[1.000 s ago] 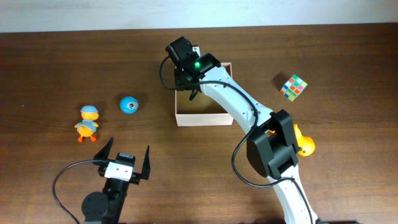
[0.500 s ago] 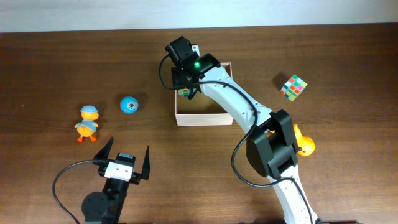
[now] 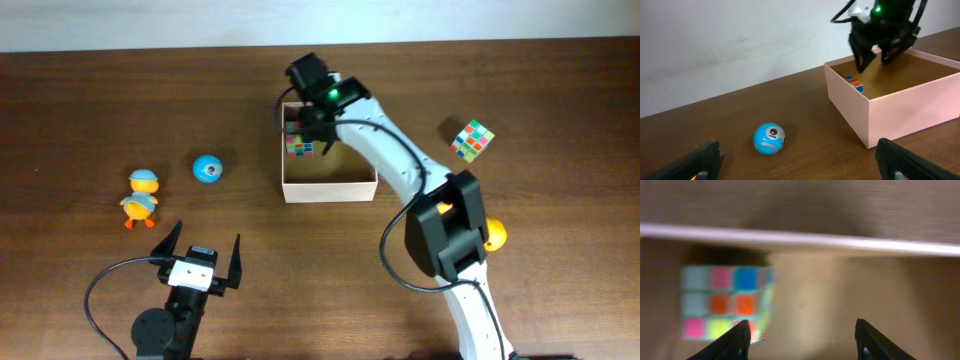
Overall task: Pack container
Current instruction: 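Lower the cube into the box and open the right gripper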
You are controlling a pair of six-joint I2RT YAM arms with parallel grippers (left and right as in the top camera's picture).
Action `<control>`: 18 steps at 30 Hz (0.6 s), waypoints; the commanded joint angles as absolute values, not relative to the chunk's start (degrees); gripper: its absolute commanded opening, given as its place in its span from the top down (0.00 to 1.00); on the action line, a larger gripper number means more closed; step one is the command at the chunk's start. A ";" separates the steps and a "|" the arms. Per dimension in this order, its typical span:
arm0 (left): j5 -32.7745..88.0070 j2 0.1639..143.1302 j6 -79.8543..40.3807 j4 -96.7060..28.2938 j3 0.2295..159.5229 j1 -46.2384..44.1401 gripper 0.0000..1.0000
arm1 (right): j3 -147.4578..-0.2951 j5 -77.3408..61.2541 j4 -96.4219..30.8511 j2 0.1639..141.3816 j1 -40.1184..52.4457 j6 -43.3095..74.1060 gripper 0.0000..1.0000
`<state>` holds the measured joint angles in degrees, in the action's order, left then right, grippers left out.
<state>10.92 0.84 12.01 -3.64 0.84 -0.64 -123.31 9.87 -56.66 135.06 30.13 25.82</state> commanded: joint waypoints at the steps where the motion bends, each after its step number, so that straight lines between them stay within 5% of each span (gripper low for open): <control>1: 10.74 0.30 12.73 -3.68 0.49 -0.32 0.01 | -124.27 11.00 -56.95 129.95 28.23 23.64 0.38; 8: 10.74 0.30 12.73 -3.68 0.49 -0.32 0.01 | -125.86 11.09 -58.48 122.32 26.46 22.79 0.34; 18: 10.74 0.30 12.73 -3.68 0.49 -0.32 0.01 | -125.91 10.55 -71.07 115.96 11.22 29.28 0.28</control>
